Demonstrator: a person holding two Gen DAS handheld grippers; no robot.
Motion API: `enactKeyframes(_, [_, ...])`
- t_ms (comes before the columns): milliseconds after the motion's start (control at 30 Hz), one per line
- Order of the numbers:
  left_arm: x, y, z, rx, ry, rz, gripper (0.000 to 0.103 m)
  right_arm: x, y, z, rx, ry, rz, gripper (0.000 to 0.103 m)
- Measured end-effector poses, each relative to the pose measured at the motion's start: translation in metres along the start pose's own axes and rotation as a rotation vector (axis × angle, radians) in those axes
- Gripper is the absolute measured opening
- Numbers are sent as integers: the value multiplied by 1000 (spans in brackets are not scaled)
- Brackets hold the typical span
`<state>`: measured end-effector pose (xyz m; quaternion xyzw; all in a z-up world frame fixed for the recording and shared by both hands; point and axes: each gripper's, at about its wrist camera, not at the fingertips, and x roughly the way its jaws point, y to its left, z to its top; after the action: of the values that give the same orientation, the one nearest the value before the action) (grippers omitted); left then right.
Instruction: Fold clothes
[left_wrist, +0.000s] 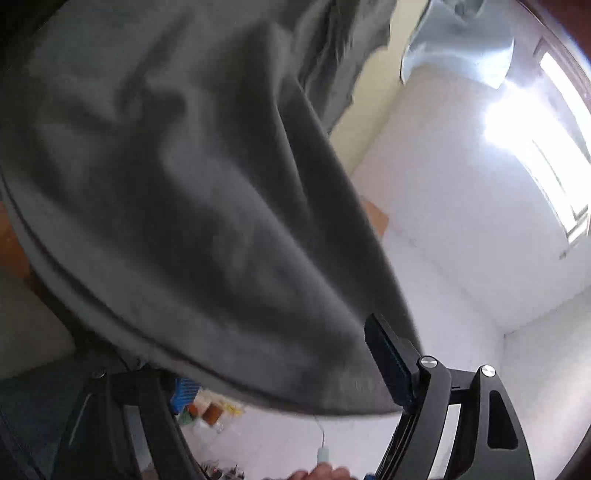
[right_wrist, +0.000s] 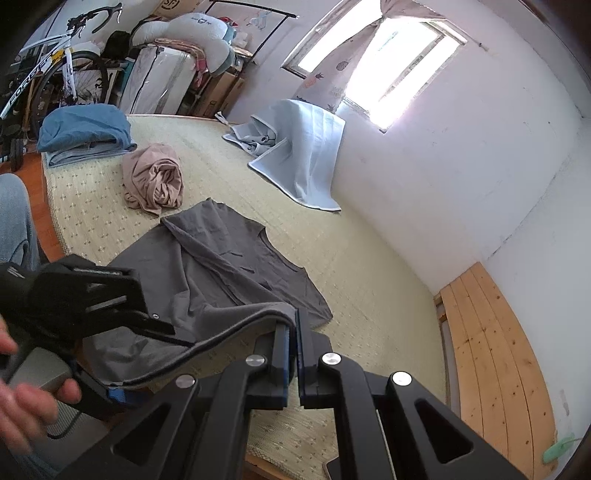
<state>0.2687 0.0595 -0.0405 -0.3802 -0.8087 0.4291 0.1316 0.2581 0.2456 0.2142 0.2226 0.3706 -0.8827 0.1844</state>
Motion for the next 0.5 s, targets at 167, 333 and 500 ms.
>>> enactKeyframes(167, [-34, 18, 22, -25, -93, 13, 83, -4, -8, -3, 30, -3, -13, 1])
enactKeyframes(333, [-57, 41, 36, -47, -149, 92, 77, -6, -14, -7, 58, 0, -15, 1])
enactKeyframes(500, [-55, 48, 41, -13, -122, 171, 32, -5, -15, -9, 71, 4, -12, 1])
